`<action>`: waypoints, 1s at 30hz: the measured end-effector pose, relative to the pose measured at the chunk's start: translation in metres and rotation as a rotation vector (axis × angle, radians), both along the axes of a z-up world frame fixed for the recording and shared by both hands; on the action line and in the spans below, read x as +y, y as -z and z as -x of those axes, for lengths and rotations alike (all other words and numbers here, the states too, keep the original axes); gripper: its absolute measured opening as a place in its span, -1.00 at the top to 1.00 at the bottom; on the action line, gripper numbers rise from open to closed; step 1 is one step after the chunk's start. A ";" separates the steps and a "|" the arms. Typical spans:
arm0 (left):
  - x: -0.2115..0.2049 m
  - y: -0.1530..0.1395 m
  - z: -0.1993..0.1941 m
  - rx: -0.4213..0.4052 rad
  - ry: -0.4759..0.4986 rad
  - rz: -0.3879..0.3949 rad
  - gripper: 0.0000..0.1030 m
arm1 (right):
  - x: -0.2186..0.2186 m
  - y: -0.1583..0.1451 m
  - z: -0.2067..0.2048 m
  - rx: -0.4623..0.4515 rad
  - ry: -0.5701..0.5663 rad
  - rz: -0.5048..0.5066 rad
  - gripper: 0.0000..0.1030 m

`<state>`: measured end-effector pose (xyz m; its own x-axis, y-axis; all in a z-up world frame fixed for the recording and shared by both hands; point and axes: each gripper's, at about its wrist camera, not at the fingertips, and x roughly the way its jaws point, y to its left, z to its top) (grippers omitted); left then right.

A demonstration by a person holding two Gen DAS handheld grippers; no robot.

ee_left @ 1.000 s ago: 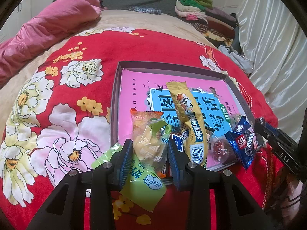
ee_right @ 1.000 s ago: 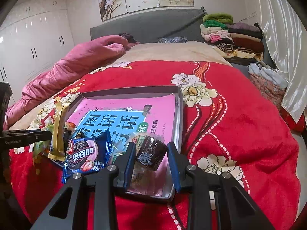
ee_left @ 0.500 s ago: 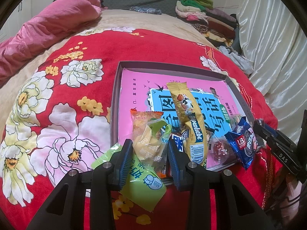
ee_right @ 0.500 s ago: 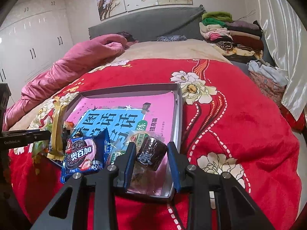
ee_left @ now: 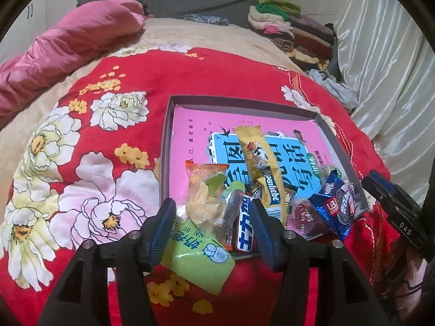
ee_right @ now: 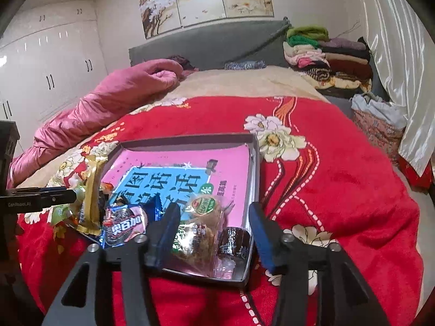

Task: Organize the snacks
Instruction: 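Open the left tool releasing the green bag while the right tool releases the dark candy in the tray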

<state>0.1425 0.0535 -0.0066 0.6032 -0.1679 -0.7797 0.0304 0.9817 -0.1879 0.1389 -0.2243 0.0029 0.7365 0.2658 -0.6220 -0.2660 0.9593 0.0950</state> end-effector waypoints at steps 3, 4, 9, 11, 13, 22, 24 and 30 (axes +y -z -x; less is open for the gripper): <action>0.001 -0.004 0.002 -0.007 -0.001 -0.007 -0.15 | 0.000 -0.005 0.005 -0.020 -0.007 -0.005 -0.04; 0.001 -0.004 0.002 -0.007 -0.003 -0.009 -0.16 | 0.000 -0.005 0.006 -0.022 -0.006 -0.003 -0.07; 0.003 -0.007 0.004 -0.010 -0.009 -0.019 -0.28 | -0.002 -0.005 0.006 -0.015 0.006 -0.003 -0.10; 0.004 -0.008 0.005 -0.011 -0.012 -0.025 -0.30 | -0.003 -0.005 0.006 -0.013 0.008 -0.006 -0.10; 0.005 -0.008 0.006 -0.012 -0.016 -0.027 -0.33 | -0.003 -0.005 0.006 -0.015 0.011 -0.001 -0.13; 0.006 -0.011 0.010 -0.019 -0.017 -0.037 -0.51 | -0.001 -0.006 0.008 -0.028 0.005 -0.006 -0.32; 0.005 -0.012 0.010 -0.020 -0.015 -0.037 -0.52 | 0.001 -0.008 0.010 -0.039 -0.002 -0.005 -0.38; -0.002 -0.019 0.016 -0.030 0.002 -0.047 -0.54 | 0.010 -0.013 0.021 -0.071 -0.015 0.006 -0.55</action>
<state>0.1269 0.0511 0.0121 0.6264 -0.1324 -0.7682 0.0372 0.9894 -0.1402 0.1180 -0.2146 0.0162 0.7748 0.2741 -0.5697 -0.2867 0.9555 0.0699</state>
